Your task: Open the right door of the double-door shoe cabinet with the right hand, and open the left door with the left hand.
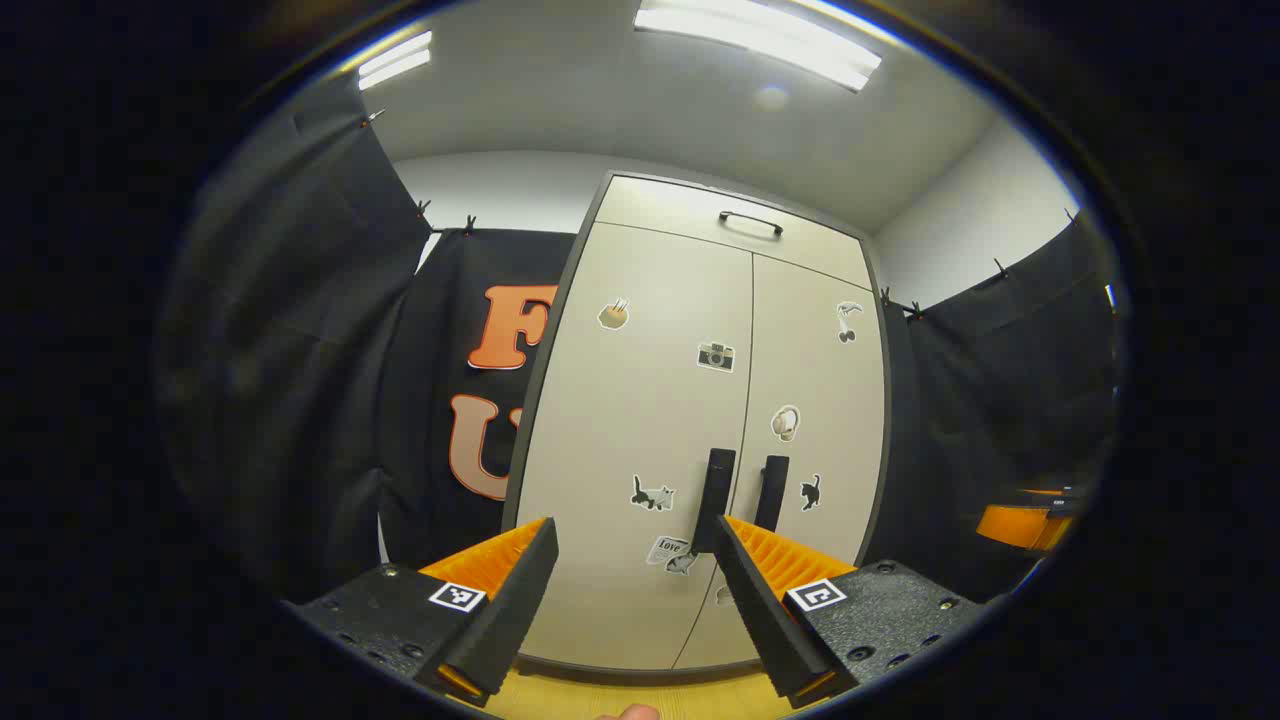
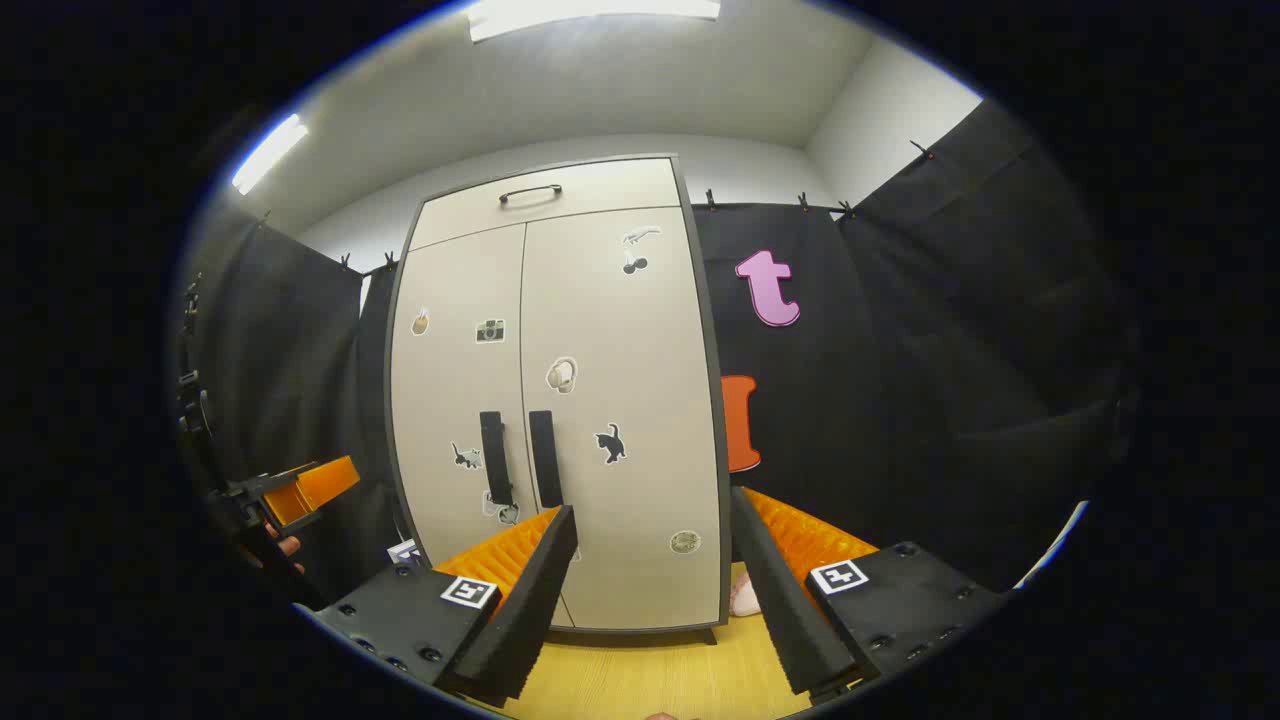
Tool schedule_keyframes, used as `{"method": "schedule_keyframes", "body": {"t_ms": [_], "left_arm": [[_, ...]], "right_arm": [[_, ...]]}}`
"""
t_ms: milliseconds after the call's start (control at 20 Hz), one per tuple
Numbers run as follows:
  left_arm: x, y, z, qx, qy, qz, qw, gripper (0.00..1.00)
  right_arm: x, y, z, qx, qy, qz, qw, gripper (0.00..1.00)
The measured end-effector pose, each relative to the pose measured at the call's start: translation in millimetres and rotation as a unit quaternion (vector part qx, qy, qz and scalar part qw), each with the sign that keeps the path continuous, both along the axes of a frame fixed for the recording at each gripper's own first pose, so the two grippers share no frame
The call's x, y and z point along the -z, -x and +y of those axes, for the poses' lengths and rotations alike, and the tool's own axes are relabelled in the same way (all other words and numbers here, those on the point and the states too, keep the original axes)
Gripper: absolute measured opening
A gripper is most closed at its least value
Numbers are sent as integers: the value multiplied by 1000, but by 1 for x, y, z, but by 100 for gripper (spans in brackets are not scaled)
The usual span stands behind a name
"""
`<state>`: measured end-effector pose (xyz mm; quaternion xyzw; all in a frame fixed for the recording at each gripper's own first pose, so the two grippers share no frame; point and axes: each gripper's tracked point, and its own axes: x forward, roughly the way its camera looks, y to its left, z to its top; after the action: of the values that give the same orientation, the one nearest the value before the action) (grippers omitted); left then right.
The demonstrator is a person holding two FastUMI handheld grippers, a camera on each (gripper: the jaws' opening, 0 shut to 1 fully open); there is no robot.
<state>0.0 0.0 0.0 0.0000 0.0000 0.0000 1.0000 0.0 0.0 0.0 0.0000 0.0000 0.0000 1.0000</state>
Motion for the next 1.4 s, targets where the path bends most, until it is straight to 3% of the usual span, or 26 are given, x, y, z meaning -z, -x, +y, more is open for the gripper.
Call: {"method": "schedule_keyframes", "body": {"t_ms": [1200,1400], "left_arm": [[-5,1,4,2,-1,-10,1000,94],[-6,3,12,-9,-7,-15,1000,94]], "right_arm": [[0,2,16,-9,8,-1,1000,98],[-6,-4,15,6,10,-8,1000,98]]}}
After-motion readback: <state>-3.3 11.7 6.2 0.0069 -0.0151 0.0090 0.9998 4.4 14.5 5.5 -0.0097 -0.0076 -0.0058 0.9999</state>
